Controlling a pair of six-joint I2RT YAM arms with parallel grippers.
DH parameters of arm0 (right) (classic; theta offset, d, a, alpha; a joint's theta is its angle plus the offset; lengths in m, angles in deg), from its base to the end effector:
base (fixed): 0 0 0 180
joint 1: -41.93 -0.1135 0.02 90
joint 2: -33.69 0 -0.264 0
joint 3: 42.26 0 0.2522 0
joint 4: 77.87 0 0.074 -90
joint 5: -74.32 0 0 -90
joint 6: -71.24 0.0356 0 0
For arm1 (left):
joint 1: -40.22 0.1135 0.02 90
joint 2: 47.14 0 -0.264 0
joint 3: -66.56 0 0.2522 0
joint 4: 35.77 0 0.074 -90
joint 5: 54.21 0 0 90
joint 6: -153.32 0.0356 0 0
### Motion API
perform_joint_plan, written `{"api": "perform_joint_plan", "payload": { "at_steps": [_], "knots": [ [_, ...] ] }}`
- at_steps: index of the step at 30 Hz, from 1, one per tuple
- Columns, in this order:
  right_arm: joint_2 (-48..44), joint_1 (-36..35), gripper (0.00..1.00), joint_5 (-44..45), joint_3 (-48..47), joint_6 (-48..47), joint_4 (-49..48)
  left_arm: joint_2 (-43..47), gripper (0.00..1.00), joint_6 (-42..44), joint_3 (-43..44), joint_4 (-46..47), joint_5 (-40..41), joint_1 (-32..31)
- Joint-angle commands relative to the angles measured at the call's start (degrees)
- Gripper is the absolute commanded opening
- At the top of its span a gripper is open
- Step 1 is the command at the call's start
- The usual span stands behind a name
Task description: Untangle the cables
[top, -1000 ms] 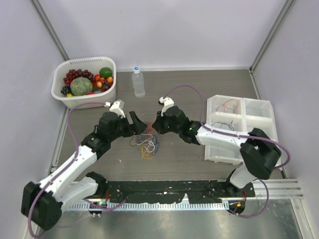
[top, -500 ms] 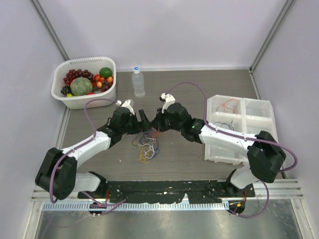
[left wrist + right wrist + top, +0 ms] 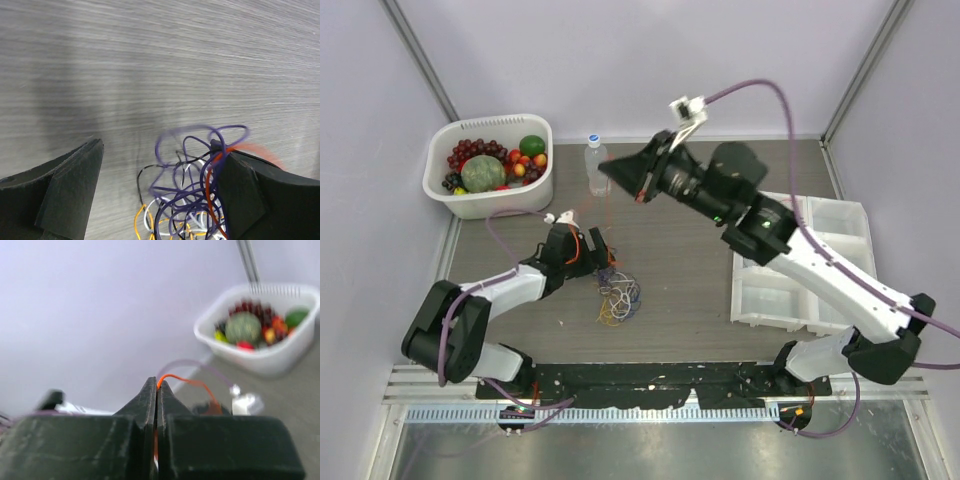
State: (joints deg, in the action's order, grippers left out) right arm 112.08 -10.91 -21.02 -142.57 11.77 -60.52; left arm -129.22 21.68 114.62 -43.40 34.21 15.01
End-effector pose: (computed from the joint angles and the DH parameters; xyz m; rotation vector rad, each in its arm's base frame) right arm 0.1846 0.2490 0.4750 -0.3936 1.5732 1.2231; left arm 0.2480 -0.1178 0.1611 -0.3255 2.3580 -0.6160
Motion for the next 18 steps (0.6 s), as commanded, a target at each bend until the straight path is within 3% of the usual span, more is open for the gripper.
{"api": "perform_joint_plan", "payload": {
  "at_steps": [1,8,13,18],
  "knots": [
    [-5.0,-0.34,0.01,2.88,-12.15,-1.16,-0.43,6.23,0.91,0.07,-3.01,-0.85,7.12,0.95],
    [-3.68,-0.33,0.01,5.16,-25.32,-6.78,4.47,8.51,0.91,0.08,-5.91,-1.56,7.65,3.24],
    [-6.49,-0.25,0.01,16.75,-27.01,-13.2,9.76,11.68,0.93,1.39,-6.79,-2.7,11.07,3.85],
    [-9.75,-0.33,0.01,18.44,-30.43,-15.84,9.85,10.98,0.96,-0.26,-6.62,-5.77,11.08,6.4]
  ]
}}
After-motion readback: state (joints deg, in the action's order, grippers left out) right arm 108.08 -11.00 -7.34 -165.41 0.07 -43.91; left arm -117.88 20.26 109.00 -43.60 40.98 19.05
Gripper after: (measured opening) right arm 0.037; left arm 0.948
